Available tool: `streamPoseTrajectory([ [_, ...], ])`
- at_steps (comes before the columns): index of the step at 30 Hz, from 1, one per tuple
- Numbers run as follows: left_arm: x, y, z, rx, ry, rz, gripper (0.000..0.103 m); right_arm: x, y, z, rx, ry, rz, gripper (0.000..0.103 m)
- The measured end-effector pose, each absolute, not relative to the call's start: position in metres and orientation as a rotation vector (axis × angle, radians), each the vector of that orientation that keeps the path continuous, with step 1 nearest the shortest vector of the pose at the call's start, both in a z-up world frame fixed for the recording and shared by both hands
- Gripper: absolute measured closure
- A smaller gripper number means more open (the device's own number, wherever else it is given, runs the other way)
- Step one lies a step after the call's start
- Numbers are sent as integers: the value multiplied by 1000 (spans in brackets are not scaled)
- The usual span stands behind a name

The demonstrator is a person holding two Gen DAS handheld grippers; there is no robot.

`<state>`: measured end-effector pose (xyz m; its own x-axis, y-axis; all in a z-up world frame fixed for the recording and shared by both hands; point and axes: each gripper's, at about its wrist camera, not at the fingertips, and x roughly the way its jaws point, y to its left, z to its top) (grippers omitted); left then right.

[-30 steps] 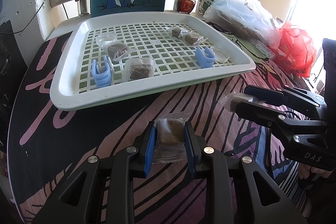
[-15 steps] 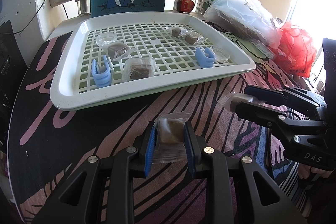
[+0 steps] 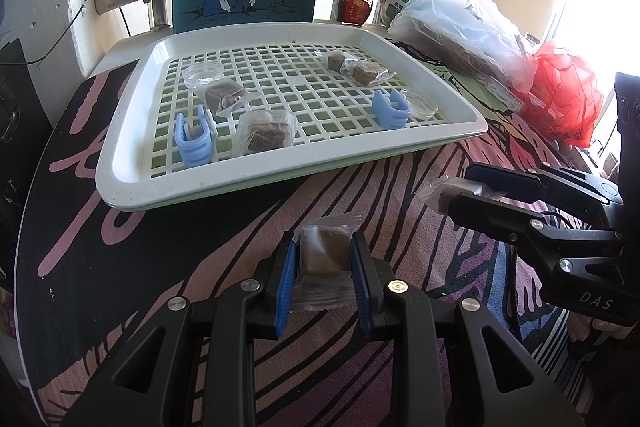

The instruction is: Organize objects

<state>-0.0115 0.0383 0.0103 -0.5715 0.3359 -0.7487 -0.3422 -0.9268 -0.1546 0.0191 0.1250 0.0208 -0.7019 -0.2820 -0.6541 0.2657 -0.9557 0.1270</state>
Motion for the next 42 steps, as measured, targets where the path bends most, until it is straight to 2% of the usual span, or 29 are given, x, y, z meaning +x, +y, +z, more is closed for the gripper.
streamPoseTrajectory([
  [13,-12,37,9,-1195,6,2484,78,18,125,20,1037,-41,-2646,67],
  [27,-13,38,10,-1200,36,2497,78,10,137,14,1089,-132,-2612,67],
  [32,-15,34,11,-1204,-14,2445,78,7,138,15,1102,-144,-2587,67],
  [35,-18,22,22,-1187,-103,2419,78,6,143,26,1083,-148,-2574,67],
  [42,-37,-3,70,-1067,-37,2541,78,-11,170,80,955,-165,-2620,67],
])
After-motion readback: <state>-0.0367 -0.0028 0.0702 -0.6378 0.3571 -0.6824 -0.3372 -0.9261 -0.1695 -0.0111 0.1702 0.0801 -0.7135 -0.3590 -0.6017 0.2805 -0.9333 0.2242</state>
